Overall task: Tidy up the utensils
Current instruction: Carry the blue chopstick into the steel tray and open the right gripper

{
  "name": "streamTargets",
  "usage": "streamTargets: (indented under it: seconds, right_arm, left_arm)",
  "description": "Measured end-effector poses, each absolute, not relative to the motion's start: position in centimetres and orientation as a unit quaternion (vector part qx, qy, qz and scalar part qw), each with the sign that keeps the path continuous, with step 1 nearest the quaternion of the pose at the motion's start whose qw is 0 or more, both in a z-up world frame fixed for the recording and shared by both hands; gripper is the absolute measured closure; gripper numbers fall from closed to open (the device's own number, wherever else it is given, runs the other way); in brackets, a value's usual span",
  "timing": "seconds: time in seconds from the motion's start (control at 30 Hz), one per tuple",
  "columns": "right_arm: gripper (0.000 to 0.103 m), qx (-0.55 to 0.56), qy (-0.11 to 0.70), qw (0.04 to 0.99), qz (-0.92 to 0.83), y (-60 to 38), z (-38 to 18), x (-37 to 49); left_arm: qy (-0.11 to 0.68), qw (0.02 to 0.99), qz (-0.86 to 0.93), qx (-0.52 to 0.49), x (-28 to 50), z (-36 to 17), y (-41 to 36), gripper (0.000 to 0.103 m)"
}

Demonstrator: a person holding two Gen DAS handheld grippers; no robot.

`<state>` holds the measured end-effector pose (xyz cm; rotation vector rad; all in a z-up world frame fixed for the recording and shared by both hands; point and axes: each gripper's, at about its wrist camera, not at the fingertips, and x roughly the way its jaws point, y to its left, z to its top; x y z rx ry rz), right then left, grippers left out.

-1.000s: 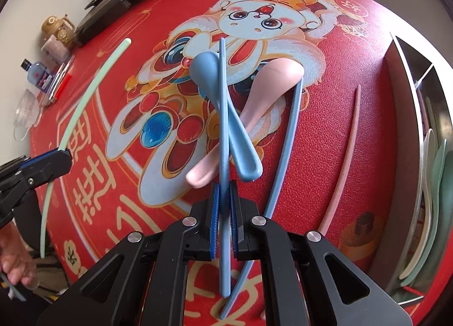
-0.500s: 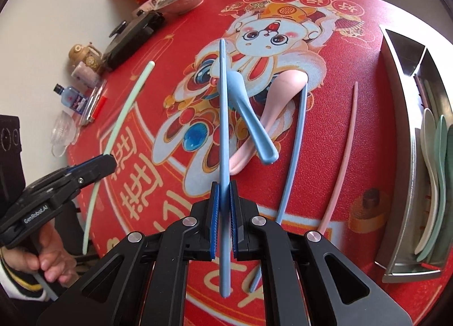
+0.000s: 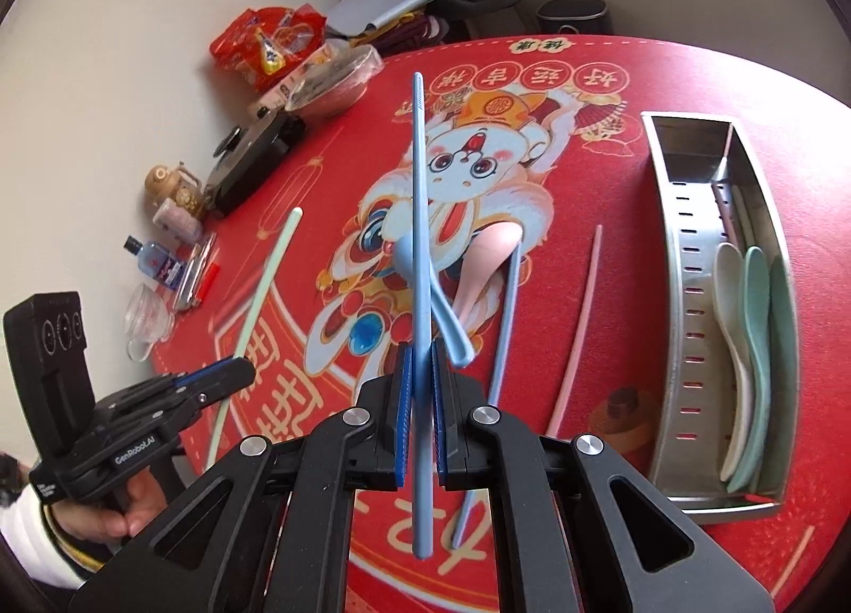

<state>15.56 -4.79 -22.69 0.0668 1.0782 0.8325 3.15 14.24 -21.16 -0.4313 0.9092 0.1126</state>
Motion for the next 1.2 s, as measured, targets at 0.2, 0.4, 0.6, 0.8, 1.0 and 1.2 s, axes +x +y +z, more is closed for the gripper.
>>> streamTargets:
  seconds: [0.2,0.4,0.6,0.8,1.0,1.2]
  right_arm:
    - [0.096,0.057,0.487,0.8,0.347,-8.8,-21.8,17.0]
    - [0.096,0.074,0.483,0.815,0.31,-12.2,-21.8,18.2]
    - [0.096,0.074,0.487,0.825,0.276,-14.9,-22.3,19.2]
    - [0.096,0.076,0.494,0.828,0.253,-16.6,-23.3,20.9]
    - [0.096,0.067,0.516,0.817,0.249,-15.6,-25.5,22.8]
    - [0.096,0.041,0.538,0.802,0.255,-13.2,-27.9,24.0]
  left_arm:
    - [0.431,0.88,0.028,-0.2,5.0,-20.6,12.9,0.098]
    - [0.43,0.881,0.008,-0.197,6.8,-20.4,11.8,0.098]
    - [0.428,0.881,-0.006,-0.201,8.2,-20.4,11.0,0.098]
    - [0.43,0.88,-0.012,-0.203,9.8,-20.6,10.4,0.098]
    - [0.436,0.877,-0.015,-0.201,10.8,-20.8,9.8,0.098]
    - [0.442,0.874,-0.011,-0.204,11.1,-21.1,9.6,0.098]
